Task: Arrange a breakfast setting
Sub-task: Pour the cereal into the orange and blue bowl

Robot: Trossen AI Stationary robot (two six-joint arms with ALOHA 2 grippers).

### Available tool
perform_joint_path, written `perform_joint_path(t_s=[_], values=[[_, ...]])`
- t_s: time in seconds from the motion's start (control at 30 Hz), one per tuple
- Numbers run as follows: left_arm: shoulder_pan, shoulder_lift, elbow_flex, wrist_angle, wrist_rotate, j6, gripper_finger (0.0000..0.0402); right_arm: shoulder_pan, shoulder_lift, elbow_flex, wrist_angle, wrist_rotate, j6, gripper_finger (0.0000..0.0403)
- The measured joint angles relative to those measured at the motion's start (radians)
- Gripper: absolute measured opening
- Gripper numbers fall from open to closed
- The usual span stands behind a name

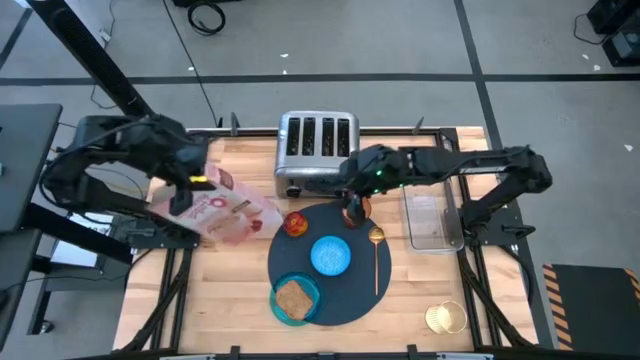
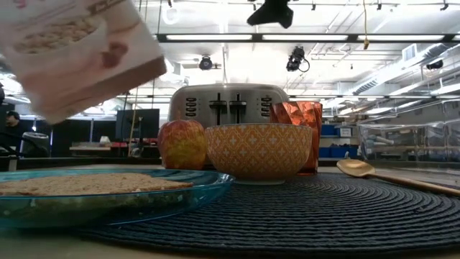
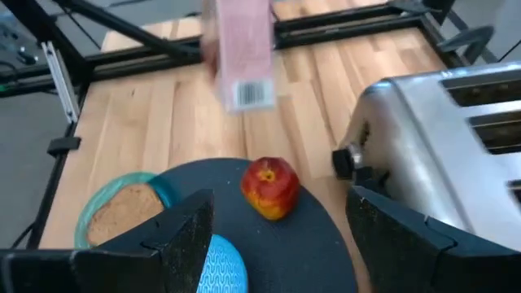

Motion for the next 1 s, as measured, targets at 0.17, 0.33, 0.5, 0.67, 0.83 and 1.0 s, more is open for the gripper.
perform_joint_path(t_s=[0.17,0.33,0.5,0.67,0.83,1.0], values=[[-0.008,-0.004,0.132,0.030,-0.043,0.008,0.0001,0.023,0.059,-0.001,0.104,0.007,-0.001,0.0282],[-0.008,-0.004,0.238,0.049,-0.079,0.028,0.0001,0.021,0.070,-0.119,0.427,0.049,-0.004,0.0282],[-0.008,-0.003,0.294,0.044,-0.093,0.020,0.0001,-0.012,0.067,-0.300,0.801,0.082,-0.028,0.0282],[-0.008,-0.003,0.298,0.070,-0.097,0.020,0.0001,-0.058,0.167,-0.425,1.295,-0.071,0.058,0.0283],[-0.008,-0.002,0.298,0.082,-0.099,-0.006,0.0001,-0.072,0.293,-0.433,1.610,-0.097,0.133,0.0302],[-0.007,-0.003,0.298,0.091,-0.099,-0.037,0.0001,-0.097,0.367,-0.406,1.696,-0.097,0.199,0.0341]])
